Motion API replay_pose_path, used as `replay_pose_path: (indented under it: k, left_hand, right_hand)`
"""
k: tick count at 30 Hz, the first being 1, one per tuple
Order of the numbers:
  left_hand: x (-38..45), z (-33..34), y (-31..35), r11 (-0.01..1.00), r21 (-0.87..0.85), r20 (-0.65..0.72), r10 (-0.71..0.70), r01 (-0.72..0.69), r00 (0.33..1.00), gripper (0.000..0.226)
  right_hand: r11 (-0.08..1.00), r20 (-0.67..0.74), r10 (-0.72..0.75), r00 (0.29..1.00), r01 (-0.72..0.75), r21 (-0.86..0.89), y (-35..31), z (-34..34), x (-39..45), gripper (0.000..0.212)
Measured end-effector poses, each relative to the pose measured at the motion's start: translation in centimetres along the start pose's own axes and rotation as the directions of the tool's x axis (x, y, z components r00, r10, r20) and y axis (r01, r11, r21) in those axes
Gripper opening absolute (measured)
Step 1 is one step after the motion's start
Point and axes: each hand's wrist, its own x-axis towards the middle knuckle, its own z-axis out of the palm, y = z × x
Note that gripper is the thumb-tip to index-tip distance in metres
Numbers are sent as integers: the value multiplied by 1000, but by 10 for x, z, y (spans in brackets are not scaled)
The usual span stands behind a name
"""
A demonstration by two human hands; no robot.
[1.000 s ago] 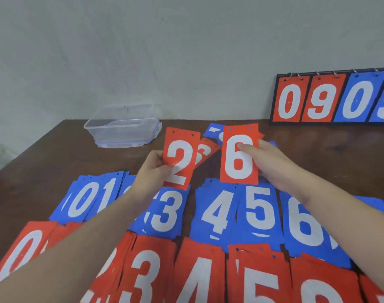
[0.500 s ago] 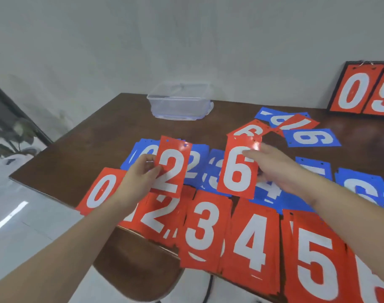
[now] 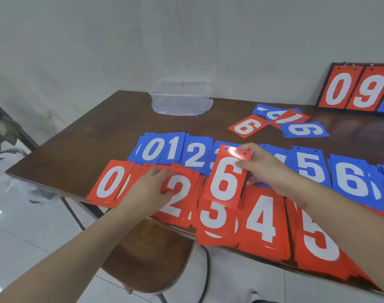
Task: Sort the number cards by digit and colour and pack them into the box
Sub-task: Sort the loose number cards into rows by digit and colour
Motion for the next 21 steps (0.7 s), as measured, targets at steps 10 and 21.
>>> replay_pose_path:
  k: [10,21]
  left_hand:
    - [17,18,43,946,34,-100,324,-322,941,36]
    - [61,49,143,799,-30,1,601,-601,799,33]
  right_hand:
    - [993,-205,94,974,-107,-55,30,-75,-62,36]
    - [974,-500,102,860,-189,-126,89,-145,-149,24]
